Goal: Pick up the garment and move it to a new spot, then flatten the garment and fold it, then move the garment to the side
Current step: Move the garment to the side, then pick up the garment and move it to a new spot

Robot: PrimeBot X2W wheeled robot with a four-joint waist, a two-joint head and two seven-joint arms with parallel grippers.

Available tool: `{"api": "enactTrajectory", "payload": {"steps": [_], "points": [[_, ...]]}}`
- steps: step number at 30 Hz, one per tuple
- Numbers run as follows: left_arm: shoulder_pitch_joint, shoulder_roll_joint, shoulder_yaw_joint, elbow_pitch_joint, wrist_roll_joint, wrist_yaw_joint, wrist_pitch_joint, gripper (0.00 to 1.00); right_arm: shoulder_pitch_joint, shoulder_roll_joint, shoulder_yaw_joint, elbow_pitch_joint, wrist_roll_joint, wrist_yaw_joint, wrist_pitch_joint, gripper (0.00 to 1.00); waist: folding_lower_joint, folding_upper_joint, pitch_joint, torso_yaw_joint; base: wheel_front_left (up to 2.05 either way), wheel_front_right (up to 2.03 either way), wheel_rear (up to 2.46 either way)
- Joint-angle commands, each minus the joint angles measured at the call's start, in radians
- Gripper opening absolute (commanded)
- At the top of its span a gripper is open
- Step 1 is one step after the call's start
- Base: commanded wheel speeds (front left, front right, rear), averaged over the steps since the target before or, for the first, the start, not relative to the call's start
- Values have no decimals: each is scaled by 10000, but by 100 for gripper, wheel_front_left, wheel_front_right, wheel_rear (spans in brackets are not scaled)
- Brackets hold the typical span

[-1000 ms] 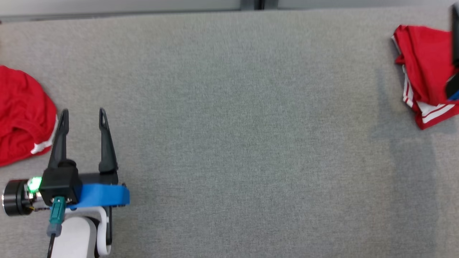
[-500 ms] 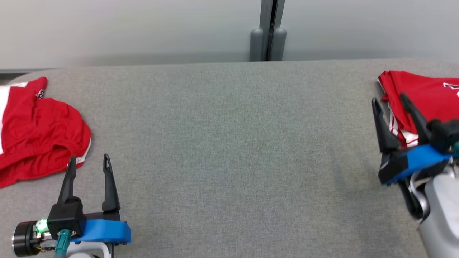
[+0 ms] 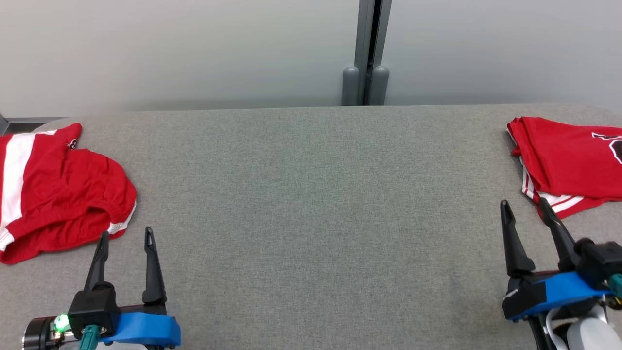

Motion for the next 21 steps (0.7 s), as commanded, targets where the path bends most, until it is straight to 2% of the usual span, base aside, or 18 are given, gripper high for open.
{"api": "enactTrajectory", "payload": {"steps": [1,7,21], "points": [[126,34,-54,-55,-29,33,45,100,371,207,-219,-343,-127,1,164,100,1,0,-19,6,0,0,0],[146,82,-101,-154,-96,11,126,100,1008,648,-547,-1284,-422,1,683,100,1,0,0,-3,0,0,0],[155,209,-152,-180,-175,58,185,100,1295,837,-641,-1524,-489,1,956,100,1,0,-138,244,0,0,0]]}}
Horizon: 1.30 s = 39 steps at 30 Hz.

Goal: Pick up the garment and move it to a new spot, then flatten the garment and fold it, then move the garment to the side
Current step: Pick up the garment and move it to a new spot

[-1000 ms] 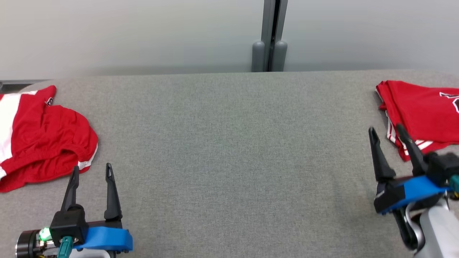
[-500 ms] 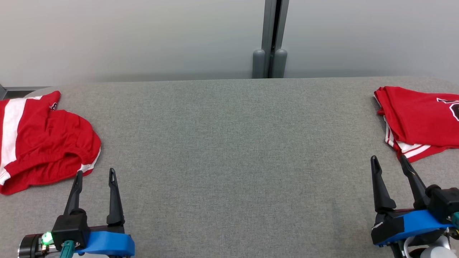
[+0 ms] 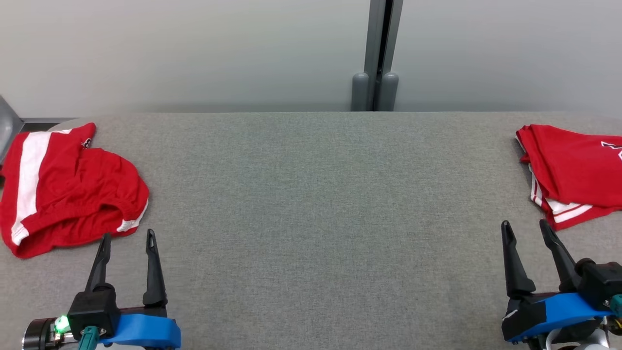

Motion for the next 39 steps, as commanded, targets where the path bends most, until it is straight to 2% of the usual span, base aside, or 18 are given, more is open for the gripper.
{"api": "enactTrajectory", "payload": {"steps": [1,8,30,39], "points": [[77,73,42,-50,-10,40,22,100,83,42,36,-69,-72,1,26,100,0,0,8,66,0,0,0],[73,125,64,-155,-60,128,69,100,98,62,217,-168,-51,1,90,100,0,0,73,728,0,0,0],[166,455,305,-422,-285,373,192,100,273,83,313,-324,-92,1,294,100,0,0,42,3723,0,0,0],[277,634,434,-533,-432,400,180,100,280,88,294,-329,-114,1,363,100,0,0,42,4456,0,0,0]]}}
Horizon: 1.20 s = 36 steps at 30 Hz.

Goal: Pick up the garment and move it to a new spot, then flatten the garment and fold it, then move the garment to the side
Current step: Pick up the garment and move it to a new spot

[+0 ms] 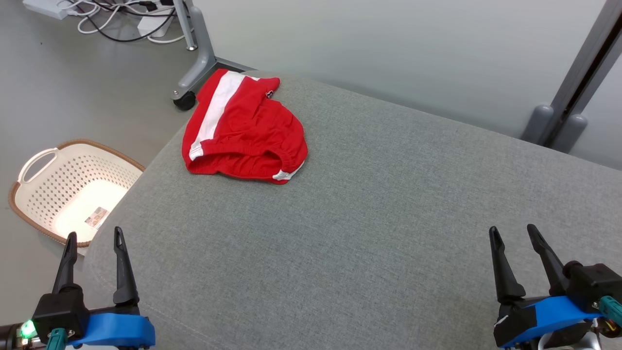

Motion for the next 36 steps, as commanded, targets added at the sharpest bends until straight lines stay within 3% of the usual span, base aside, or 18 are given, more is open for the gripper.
{"api": "enactTrajectory", "payload": {"steps": [1,17,27,36], "points": [[96,62,50,-19,-63,68,-15,100,83,11,-10,-54,-38,1,26,100,-1,0,20,55,0,0,0],[-730,200,251,85,-283,64,-178,100,-288,-324,80,-410,-67,1,251,100,-1,0,769,-622,0,0,0],[-3135,597,876,777,-771,-195,-382,100,-899,-1037,-129,-1298,-92,1,658,100,-1,0,2369,-1689,0,0,0],[-6150,1639,1570,2479,-1346,-861,-377,100,-1394,-1864,-817,-2523,-142,1,1014,100,-1,0,4091,-2875,0,0,0]]}}
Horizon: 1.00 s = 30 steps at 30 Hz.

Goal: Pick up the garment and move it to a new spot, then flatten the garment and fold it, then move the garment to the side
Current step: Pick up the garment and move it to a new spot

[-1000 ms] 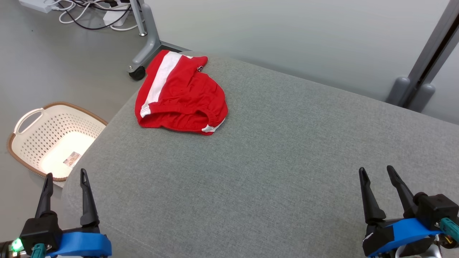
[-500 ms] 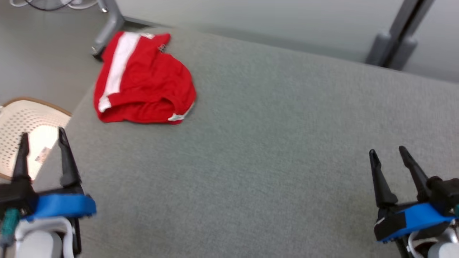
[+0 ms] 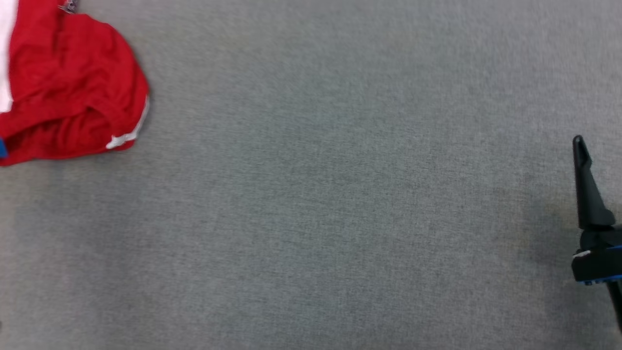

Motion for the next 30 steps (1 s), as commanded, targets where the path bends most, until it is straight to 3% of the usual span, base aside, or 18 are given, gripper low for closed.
{"api": "enactTrajectory", "payload": {"steps": [1,7,17,27,28,29,30], "points": [[-301,60,52,138,-118,-105,56,100,-137,-75,-69,-111,-1,1,30,100,-3,0,140,-56,0,0,0],[-1732,507,-148,1601,-238,-459,772,100,-125,-349,-674,-726,127,1,190,100,-3,0,982,-409,0,0,0],[-3077,-15,-673,4614,-1049,-1344,3182,100,-216,-532,-914,-1223,198,-1,280,100,-3,0,1660,-531,0,0,0],[-3524,-393,-811,6478,-1724,-1589,5314,100,-340,-523,-945,-1307,193,-1,355,100,-3,0,1749,-556,0,0,0],[-3497,-443,-809,6665,-1794,-1640,5538,91,-339,-496,-917,-1283,188,-1,341,100,-3,0,1732,-580,0,0,0],[-3496,-462,-804,6784,-1845,-1634,5646,21,-335,-486,-905,-1265,186,-1,329,100,-3,0,1722,-599,0,0,0],[-3516,-476,-816,6871,-1888,-1665,5697,0,-353,-463,-887,-1240,196,-1,308,100,-3,0,1705,-628,0,0,0]]}}
